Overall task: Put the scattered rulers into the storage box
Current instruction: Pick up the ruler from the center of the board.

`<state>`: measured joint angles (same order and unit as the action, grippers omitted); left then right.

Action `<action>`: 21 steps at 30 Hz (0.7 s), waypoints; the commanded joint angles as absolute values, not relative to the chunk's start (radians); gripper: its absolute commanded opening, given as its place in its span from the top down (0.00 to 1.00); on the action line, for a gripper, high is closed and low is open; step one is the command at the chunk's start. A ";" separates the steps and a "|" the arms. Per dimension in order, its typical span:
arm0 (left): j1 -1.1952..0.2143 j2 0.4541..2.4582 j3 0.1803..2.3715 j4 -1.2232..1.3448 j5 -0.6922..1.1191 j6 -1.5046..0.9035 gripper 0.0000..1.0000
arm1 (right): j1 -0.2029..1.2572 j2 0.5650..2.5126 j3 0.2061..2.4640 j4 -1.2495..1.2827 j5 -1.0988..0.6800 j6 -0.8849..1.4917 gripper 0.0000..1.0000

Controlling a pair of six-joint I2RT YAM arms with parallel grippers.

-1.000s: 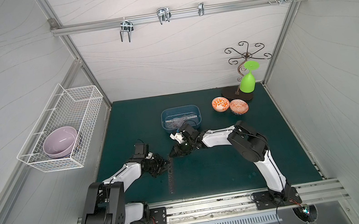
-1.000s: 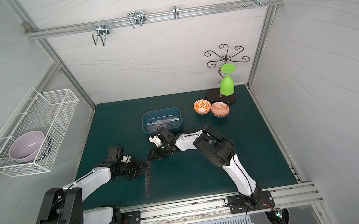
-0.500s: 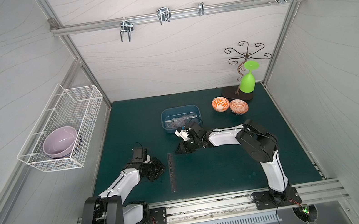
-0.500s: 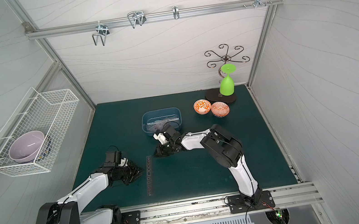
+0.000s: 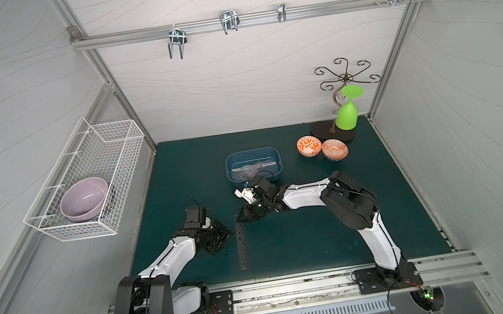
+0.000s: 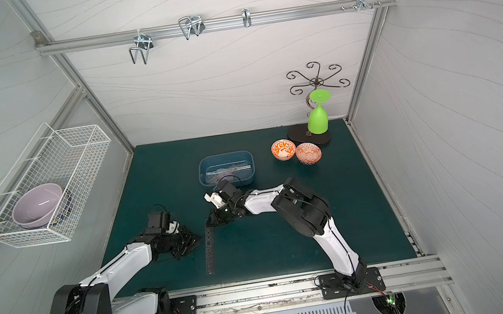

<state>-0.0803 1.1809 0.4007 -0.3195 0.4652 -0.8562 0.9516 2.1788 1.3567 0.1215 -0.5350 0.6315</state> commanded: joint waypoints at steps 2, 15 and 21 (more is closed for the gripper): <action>-0.081 1.204 0.373 -0.362 0.437 -0.845 0.72 | 0.957 2.198 1.351 0.094 -0.528 0.608 0.90; -0.098 1.253 0.333 -0.275 0.469 -0.867 0.70 | 0.953 2.181 1.272 0.118 -0.516 0.609 0.92; -0.113 1.258 0.325 -0.247 0.479 -0.880 0.69 | 0.948 2.169 1.235 0.129 -0.505 0.607 0.92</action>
<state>-0.0902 1.2133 0.3771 -0.2276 0.5179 -0.8715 0.9504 2.1731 1.2793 0.1917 -0.5350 0.6258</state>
